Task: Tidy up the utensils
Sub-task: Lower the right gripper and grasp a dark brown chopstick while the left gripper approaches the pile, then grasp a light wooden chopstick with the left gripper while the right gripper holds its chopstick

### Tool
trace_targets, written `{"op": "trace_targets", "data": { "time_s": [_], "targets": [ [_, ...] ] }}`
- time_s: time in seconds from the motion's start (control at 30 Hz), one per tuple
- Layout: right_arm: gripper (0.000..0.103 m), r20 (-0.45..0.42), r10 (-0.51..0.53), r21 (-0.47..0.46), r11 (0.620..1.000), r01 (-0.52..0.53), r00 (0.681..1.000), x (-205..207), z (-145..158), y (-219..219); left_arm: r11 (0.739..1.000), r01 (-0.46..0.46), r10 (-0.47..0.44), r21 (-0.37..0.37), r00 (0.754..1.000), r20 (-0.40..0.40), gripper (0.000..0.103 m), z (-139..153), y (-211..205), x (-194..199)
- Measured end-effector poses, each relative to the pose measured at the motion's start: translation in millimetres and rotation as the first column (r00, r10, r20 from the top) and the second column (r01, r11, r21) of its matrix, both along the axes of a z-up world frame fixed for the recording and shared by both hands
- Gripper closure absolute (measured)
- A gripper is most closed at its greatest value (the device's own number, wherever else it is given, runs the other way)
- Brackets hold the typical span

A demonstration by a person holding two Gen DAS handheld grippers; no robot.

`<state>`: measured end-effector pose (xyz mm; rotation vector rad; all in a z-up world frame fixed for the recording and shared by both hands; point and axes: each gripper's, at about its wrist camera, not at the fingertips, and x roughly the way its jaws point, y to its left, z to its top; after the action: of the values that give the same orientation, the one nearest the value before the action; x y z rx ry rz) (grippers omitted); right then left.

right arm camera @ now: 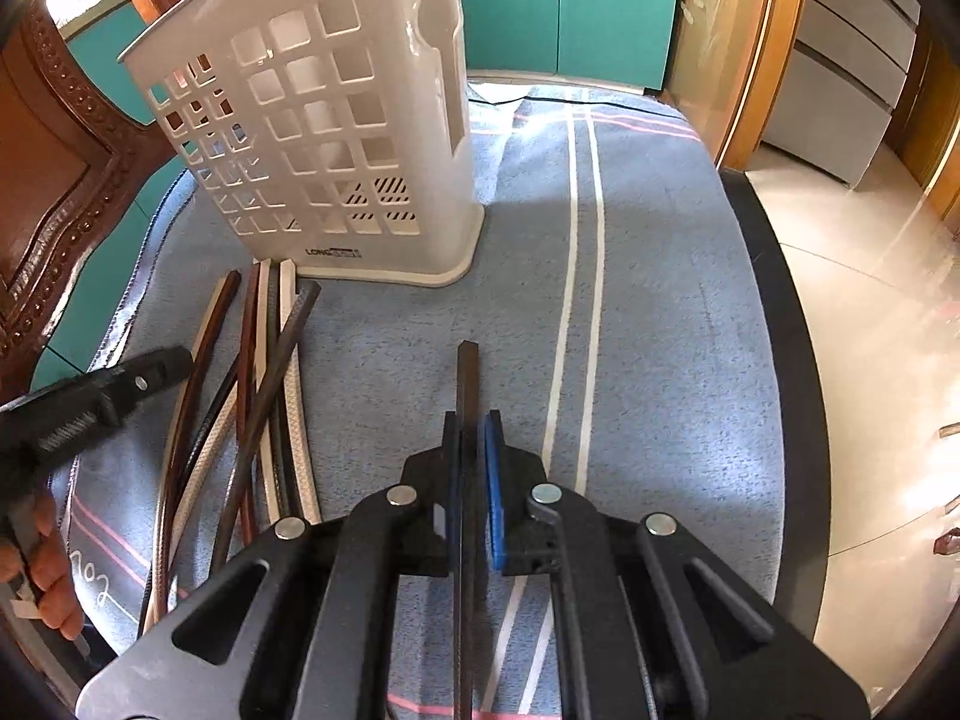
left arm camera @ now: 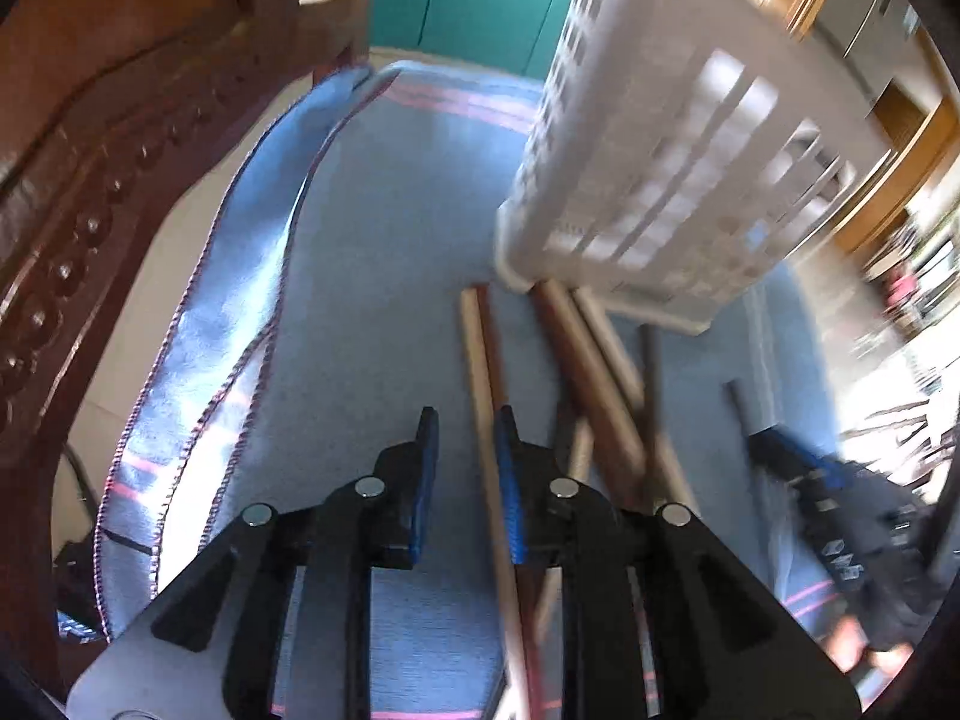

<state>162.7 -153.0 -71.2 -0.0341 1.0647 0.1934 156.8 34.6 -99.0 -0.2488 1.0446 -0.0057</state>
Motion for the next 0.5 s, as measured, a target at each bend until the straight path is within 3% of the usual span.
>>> {"op": "trace_targets", "data": {
  "time_s": [0.13,0.23,0.3,0.5],
  "targets": [
    [0.091,0.004,0.002,-0.015,1.000,-0.002,1.000,0,-2,1,0.999,-0.004,0.004,0.037,1.000,-0.006,0.083,1,0,2],
    [0.086,0.003,-0.002,-0.020,1.000,0.002,1.000,1,-2,-1,0.998,-0.014,0.015,0.054,1.000,-0.021,0.091,2,8,0],
    [0.082,0.003,-0.008,-0.029,1.000,0.008,1.000,2,-2,-2,0.999,-0.010,0.011,0.053,1.000,-0.019,0.091,-1,7,0],
    [0.082,-0.010,-0.029,0.012,1.000,0.029,1.000,7,2,-15,0.992,0.015,-0.012,0.124,1.000,-0.018,0.091,0,-10,16]
  ]
}}
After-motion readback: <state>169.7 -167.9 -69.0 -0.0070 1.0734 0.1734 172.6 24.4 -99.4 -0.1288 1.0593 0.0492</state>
